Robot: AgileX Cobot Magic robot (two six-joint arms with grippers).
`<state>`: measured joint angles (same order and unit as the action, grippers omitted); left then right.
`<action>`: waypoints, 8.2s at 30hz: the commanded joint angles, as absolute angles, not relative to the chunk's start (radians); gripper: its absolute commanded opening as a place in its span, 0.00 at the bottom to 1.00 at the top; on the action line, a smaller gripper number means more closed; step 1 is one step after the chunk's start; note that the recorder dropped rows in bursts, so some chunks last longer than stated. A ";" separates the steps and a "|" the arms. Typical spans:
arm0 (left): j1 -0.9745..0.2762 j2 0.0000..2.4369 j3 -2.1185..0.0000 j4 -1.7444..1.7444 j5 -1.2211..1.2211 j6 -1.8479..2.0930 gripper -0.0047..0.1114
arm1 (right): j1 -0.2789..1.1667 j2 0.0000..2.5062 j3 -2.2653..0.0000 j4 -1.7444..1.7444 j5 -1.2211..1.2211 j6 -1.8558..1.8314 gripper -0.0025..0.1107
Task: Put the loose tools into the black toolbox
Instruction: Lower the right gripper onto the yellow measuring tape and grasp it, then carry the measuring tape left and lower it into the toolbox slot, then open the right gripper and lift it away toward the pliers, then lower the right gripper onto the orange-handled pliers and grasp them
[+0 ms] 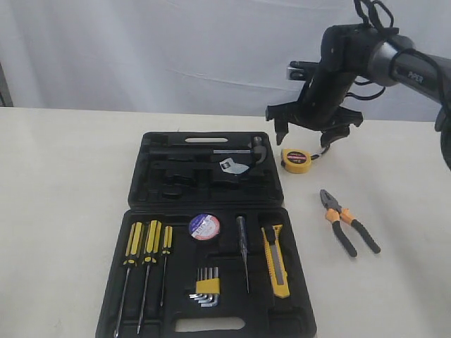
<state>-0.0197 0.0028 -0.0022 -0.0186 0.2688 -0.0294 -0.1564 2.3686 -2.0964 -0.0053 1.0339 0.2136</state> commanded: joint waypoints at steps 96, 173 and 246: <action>-0.022 0.000 0.000 -0.021 0.269 -0.030 0.04 | 0.040 2.392 -2.003 -0.020 1.103 0.359 0.07; -0.022 0.000 0.000 -0.021 0.269 -0.030 0.04 | 0.000 2.204 -2.034 -0.050 1.221 0.105 0.02; -0.022 0.000 0.000 -0.021 0.269 -0.030 0.04 | -0.202 1.610 -1.395 -0.051 1.221 0.096 0.02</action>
